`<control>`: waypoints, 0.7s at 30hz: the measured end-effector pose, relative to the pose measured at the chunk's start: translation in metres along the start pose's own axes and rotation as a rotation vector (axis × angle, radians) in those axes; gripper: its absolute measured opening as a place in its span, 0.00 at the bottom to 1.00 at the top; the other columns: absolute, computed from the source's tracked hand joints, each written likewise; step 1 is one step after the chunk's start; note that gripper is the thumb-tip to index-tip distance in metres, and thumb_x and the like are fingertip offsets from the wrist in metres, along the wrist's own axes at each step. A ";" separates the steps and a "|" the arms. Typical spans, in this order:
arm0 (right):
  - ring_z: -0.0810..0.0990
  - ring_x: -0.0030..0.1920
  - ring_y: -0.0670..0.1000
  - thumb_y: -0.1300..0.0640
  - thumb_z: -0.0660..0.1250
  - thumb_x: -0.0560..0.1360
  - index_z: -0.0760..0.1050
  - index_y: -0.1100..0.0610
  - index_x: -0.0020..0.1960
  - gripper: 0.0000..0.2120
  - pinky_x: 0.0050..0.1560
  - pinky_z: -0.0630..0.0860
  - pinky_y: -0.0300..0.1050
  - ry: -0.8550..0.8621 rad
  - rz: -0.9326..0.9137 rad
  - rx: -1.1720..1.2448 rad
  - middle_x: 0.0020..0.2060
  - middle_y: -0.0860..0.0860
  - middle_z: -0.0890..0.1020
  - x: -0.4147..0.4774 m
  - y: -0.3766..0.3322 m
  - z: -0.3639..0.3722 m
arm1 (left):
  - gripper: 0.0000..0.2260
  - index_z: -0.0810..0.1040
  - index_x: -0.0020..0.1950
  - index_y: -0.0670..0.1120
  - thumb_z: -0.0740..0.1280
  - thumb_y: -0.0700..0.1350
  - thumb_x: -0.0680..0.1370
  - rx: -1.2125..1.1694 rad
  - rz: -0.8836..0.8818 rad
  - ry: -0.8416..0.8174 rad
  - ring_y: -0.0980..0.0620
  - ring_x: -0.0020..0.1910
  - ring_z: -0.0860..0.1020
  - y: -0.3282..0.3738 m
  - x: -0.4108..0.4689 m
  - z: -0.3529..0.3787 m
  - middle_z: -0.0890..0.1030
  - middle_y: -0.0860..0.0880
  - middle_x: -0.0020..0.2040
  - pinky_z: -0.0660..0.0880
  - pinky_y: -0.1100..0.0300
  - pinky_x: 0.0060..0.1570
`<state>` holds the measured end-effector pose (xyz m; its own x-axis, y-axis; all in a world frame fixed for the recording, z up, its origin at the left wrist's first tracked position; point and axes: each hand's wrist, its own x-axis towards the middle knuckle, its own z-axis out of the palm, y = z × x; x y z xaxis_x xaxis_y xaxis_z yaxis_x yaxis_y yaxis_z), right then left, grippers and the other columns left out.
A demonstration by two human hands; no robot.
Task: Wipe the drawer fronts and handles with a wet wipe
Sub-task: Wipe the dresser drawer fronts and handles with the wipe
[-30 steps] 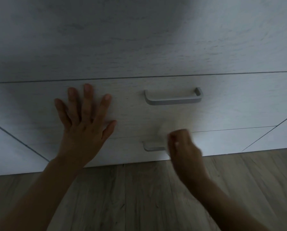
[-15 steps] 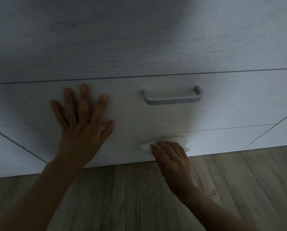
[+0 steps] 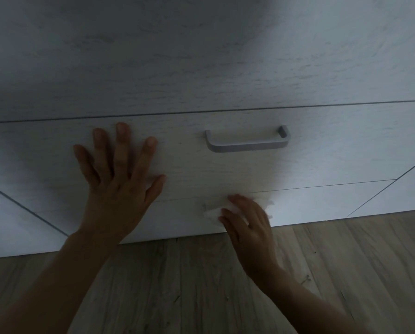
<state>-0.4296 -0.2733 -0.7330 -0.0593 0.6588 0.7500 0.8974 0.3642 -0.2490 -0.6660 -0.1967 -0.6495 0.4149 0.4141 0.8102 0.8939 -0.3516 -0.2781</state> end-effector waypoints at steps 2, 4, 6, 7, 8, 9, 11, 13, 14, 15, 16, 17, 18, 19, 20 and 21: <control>0.81 0.52 0.52 0.56 0.65 0.76 0.83 0.60 0.48 0.10 0.59 0.75 0.47 -0.036 -0.055 0.057 0.48 0.55 0.84 0.002 -0.004 0.002 | 0.35 0.43 0.82 0.48 0.59 0.57 0.83 0.002 -0.003 -0.001 0.41 0.78 0.33 0.000 0.000 0.000 0.34 0.44 0.80 0.35 0.38 0.73; 0.82 0.48 0.51 0.56 0.65 0.76 0.83 0.60 0.48 0.10 0.53 0.78 0.46 -0.048 -0.073 0.056 0.46 0.53 0.85 0.006 -0.002 -0.001 | 0.35 0.43 0.82 0.47 0.60 0.57 0.83 0.004 -0.002 0.000 0.41 0.78 0.34 -0.002 -0.001 0.000 0.35 0.43 0.80 0.36 0.38 0.73; 0.83 0.48 0.52 0.55 0.65 0.76 0.84 0.59 0.48 0.11 0.49 0.79 0.47 -0.028 -0.070 0.031 0.46 0.53 0.85 0.004 0.010 -0.007 | 0.35 0.44 0.82 0.47 0.60 0.57 0.83 0.009 -0.005 -0.002 0.40 0.78 0.34 -0.001 0.000 0.000 0.35 0.43 0.80 0.36 0.38 0.74; 0.83 0.49 0.53 0.55 0.65 0.76 0.84 0.59 0.48 0.11 0.50 0.79 0.47 -0.016 -0.062 0.021 0.47 0.53 0.85 0.001 0.015 -0.010 | 0.35 0.44 0.82 0.47 0.60 0.57 0.83 0.010 -0.004 -0.003 0.40 0.78 0.34 -0.001 -0.001 0.000 0.35 0.43 0.80 0.36 0.38 0.74; 0.82 0.50 0.53 0.55 0.64 0.77 0.84 0.60 0.49 0.12 0.51 0.79 0.48 -0.006 -0.055 0.020 0.48 0.54 0.85 -0.003 0.019 -0.011 | 0.35 0.44 0.82 0.47 0.60 0.57 0.83 0.015 -0.002 -0.005 0.40 0.78 0.34 -0.001 -0.001 0.000 0.35 0.43 0.80 0.36 0.38 0.74; 0.82 0.51 0.54 0.55 0.65 0.77 0.84 0.60 0.50 0.12 0.51 0.80 0.49 0.002 -0.050 0.030 0.48 0.54 0.84 -0.006 0.019 -0.010 | 0.35 0.43 0.82 0.47 0.60 0.57 0.83 0.022 -0.001 -0.009 0.40 0.78 0.34 -0.001 -0.001 0.000 0.35 0.43 0.80 0.36 0.38 0.74; 0.82 0.50 0.53 0.55 0.65 0.77 0.84 0.60 0.50 0.12 0.50 0.79 0.49 0.006 -0.051 0.076 0.48 0.54 0.84 -0.005 0.011 0.002 | 0.36 0.43 0.82 0.47 0.60 0.57 0.83 0.023 -0.001 -0.023 0.40 0.78 0.34 -0.001 -0.001 -0.002 0.34 0.43 0.80 0.36 0.38 0.74; 0.80 0.48 0.52 0.55 0.65 0.77 0.84 0.61 0.48 0.11 0.49 0.78 0.47 0.028 -0.047 0.117 0.45 0.54 0.84 0.001 -0.006 0.016 | 0.36 0.43 0.82 0.47 0.60 0.57 0.83 0.020 0.002 -0.028 0.40 0.78 0.34 -0.002 -0.001 -0.003 0.35 0.43 0.80 0.37 0.37 0.74; 0.79 0.48 0.51 0.55 0.66 0.77 0.84 0.61 0.47 0.11 0.48 0.77 0.47 0.040 -0.040 0.134 0.44 0.54 0.84 0.004 -0.011 0.020 | 0.36 0.43 0.82 0.47 0.60 0.57 0.83 0.025 0.006 -0.028 0.39 0.78 0.35 -0.002 -0.002 -0.004 0.35 0.42 0.80 0.37 0.37 0.74; 0.79 0.47 0.51 0.56 0.66 0.77 0.83 0.61 0.47 0.11 0.47 0.77 0.46 0.048 -0.041 0.143 0.44 0.54 0.84 0.005 -0.012 0.020 | 0.36 0.44 0.82 0.46 0.60 0.57 0.83 0.029 0.009 -0.027 0.39 0.78 0.35 -0.003 -0.002 -0.004 0.35 0.42 0.80 0.38 0.37 0.74; 0.79 0.47 0.52 0.56 0.67 0.77 0.83 0.62 0.46 0.10 0.46 0.77 0.47 0.051 -0.049 0.141 0.44 0.54 0.84 0.004 -0.008 0.019 | 0.36 0.44 0.82 0.46 0.60 0.57 0.83 0.028 0.008 -0.026 0.39 0.78 0.35 -0.003 -0.002 -0.004 0.36 0.42 0.80 0.38 0.37 0.74; 0.79 0.47 0.52 0.56 0.67 0.76 0.83 0.62 0.46 0.10 0.46 0.77 0.47 0.052 -0.056 0.124 0.44 0.54 0.84 0.002 -0.002 0.014 | 0.35 0.44 0.82 0.47 0.60 0.57 0.83 0.023 0.005 -0.024 0.39 0.78 0.35 -0.003 -0.002 -0.003 0.36 0.42 0.80 0.38 0.37 0.74; 0.79 0.48 0.52 0.56 0.68 0.76 0.84 0.62 0.47 0.10 0.47 0.77 0.47 0.053 -0.058 0.099 0.45 0.54 0.84 -0.002 0.006 0.009 | 0.35 0.44 0.82 0.47 0.60 0.57 0.83 0.021 0.005 -0.021 0.39 0.78 0.35 -0.003 -0.002 -0.003 0.36 0.42 0.80 0.38 0.37 0.74; 0.79 0.49 0.52 0.56 0.68 0.76 0.84 0.62 0.47 0.10 0.47 0.77 0.47 0.054 -0.055 0.071 0.45 0.54 0.84 -0.004 0.012 0.004 | 0.35 0.44 0.82 0.47 0.60 0.57 0.83 0.024 0.008 -0.019 0.39 0.78 0.35 -0.002 -0.002 -0.003 0.36 0.42 0.80 0.38 0.37 0.74; 0.79 0.50 0.52 0.56 0.68 0.76 0.84 0.62 0.48 0.10 0.47 0.77 0.48 0.060 -0.049 0.047 0.46 0.54 0.84 -0.005 0.017 0.000 | 0.35 0.44 0.82 0.47 0.59 0.57 0.83 0.029 0.011 -0.017 0.39 0.78 0.35 -0.002 -0.001 -0.003 0.35 0.42 0.80 0.37 0.37 0.74; 0.78 0.50 0.52 0.56 0.68 0.76 0.83 0.62 0.48 0.10 0.47 0.77 0.48 0.068 -0.044 0.038 0.46 0.55 0.84 -0.006 0.018 0.000 | 0.35 0.43 0.82 0.47 0.59 0.57 0.83 0.032 0.012 -0.017 0.39 0.78 0.35 -0.002 -0.001 -0.002 0.35 0.42 0.80 0.37 0.37 0.74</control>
<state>-0.4129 -0.2709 -0.7417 -0.0670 0.5959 0.8002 0.8772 0.4174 -0.2374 -0.6688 -0.1983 -0.6488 0.4285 0.4242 0.7978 0.8935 -0.3300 -0.3045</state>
